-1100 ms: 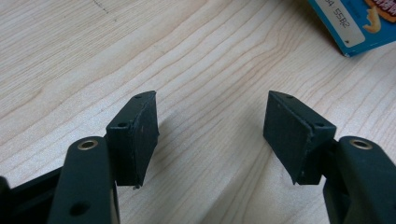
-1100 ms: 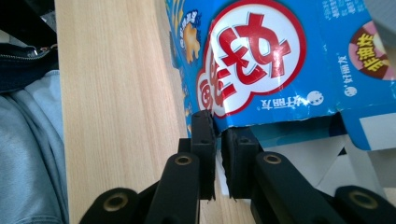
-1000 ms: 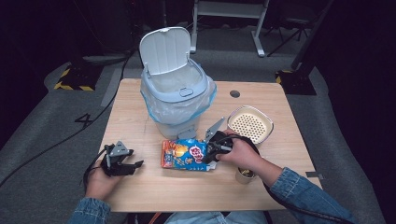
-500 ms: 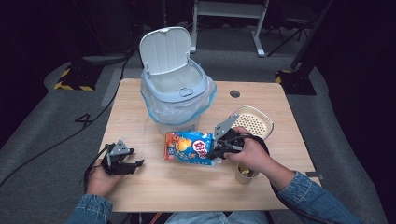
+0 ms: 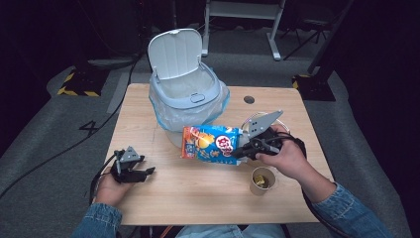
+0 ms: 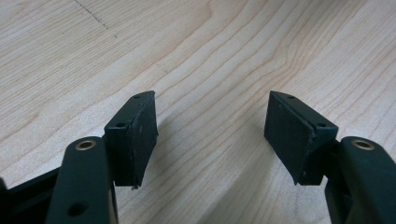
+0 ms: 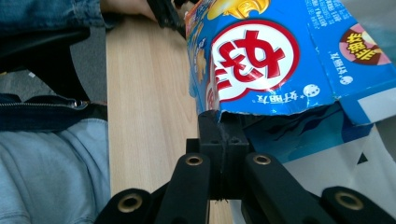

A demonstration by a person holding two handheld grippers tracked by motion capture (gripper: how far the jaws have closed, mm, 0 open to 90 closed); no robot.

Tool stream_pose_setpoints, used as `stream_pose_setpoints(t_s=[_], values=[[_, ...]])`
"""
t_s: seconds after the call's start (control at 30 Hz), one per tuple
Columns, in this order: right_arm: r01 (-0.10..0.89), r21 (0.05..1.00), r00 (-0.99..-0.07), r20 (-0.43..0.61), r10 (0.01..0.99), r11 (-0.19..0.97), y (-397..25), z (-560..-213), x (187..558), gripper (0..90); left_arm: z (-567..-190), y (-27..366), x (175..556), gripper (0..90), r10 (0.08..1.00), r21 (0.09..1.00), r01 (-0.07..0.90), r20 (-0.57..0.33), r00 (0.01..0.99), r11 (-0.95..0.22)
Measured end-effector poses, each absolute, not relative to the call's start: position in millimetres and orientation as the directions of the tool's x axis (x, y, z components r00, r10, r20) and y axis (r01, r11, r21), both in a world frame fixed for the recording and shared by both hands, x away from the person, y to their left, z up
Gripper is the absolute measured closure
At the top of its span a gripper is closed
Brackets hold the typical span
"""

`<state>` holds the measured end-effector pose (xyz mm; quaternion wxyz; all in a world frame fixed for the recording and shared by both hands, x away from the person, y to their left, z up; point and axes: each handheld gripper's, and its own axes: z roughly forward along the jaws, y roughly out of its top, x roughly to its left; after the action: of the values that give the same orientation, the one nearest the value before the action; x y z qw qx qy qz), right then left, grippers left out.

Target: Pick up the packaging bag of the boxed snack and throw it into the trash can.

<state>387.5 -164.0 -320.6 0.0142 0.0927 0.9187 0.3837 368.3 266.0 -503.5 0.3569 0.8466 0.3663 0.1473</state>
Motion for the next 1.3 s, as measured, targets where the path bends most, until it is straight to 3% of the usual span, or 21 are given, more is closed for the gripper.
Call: stream_pose_setpoints(t_s=[0.7,1.3], values=[[0.123,0.829,-0.974,-0.004,0.225,0.545,-178,-244,400,90.0,-504,266,366,34.8,0.732,0.712,0.521,-0.014,0.682,-0.472],[0.225,0.860,-0.952,0.092,0.293,0.458,-144,-233,458,89.9,-504,266,364,34.8,0.732,0.712,0.522,-0.017,0.682,-0.470]])
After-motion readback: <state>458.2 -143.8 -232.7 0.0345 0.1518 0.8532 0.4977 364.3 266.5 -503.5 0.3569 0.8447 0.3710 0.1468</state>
